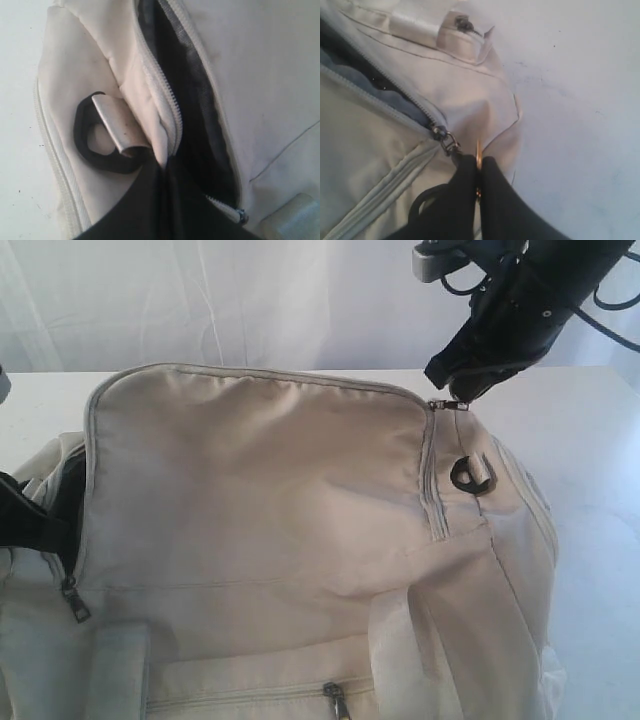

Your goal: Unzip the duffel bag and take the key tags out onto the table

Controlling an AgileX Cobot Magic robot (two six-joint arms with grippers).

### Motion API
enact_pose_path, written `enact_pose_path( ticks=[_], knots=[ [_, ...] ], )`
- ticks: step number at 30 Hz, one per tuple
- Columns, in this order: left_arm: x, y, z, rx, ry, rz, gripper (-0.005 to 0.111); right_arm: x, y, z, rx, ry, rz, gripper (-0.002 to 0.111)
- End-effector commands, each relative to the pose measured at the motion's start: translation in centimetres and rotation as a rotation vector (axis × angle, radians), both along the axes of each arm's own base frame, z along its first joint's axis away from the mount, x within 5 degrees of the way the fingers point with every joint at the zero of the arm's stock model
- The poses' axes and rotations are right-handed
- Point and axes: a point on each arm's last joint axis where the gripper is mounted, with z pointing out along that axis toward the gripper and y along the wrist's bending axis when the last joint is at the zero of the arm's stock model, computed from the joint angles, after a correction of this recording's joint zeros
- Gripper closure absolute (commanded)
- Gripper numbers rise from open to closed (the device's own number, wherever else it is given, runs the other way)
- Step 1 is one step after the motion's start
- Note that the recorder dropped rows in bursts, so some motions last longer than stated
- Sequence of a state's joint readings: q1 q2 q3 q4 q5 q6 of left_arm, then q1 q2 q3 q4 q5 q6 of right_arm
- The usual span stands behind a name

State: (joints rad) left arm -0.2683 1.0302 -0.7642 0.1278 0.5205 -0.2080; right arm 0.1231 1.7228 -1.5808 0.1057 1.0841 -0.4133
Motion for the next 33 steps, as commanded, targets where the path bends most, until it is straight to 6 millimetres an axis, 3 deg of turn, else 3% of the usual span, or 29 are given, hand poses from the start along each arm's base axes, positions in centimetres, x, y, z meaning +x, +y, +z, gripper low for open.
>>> enact_pose_path(
  ticks=[1, 10, 12, 17, 19, 22, 27, 31, 33],
  knots=[
    [-0.3, 0.1, -0.1, 0.008, 0.025, 0.003, 0.107, -1.1, -1.0, -0.4, -0.043, 0.013, -0.025, 0.108],
    [-0.6, 0.1, 0.1, 0.002, 0.062, 0.004, 0.103, -3.0, -0.9, -0.9, 0.001, 0.036, -0.049, 0.108],
    [-0.6, 0.1, 0.6, 0.018, 0.065, -0.021, 0.093, -3.5, -0.9, -0.6, 0.02, 0.02, -0.052, 0.108],
    [-0.4, -0.1, 2.7, 0.043, 0.044, -0.083, 0.046, -4.0, -0.8, -0.4, 0.042, -0.016, -0.058, 0.108],
    [-0.5, -0.1, 3.5, 0.044, 0.048, -0.082, 0.034, -4.0, -0.8, -0.6, 0.045, -0.022, -0.06, 0.108],
    [-0.7, -0.3, 5.3, 0.039, 0.055, -0.115, 0.034, -3.8, -0.7, -1.0, 0.055, -0.045, -0.067, 0.108],
    [-0.6, -1.8, 9.1, -0.004, 0.048, -0.328, 0.037, -3.5, -0.7, -1.0, 0.06, -0.077, -0.072, 0.108],
    [1.9, -3.7, 10.3, -0.066, 0.11, -0.468, 0.04, -3.3, -0.6, -0.9, 0.084, -0.099, -0.092, 0.108],
    [4.0, -5.1, 10.4, -0.117, 0.129, -0.544, 0.04, -3.3, -0.6, -0.9, 0.096, -0.098, -0.096, 0.108]
  ],
)
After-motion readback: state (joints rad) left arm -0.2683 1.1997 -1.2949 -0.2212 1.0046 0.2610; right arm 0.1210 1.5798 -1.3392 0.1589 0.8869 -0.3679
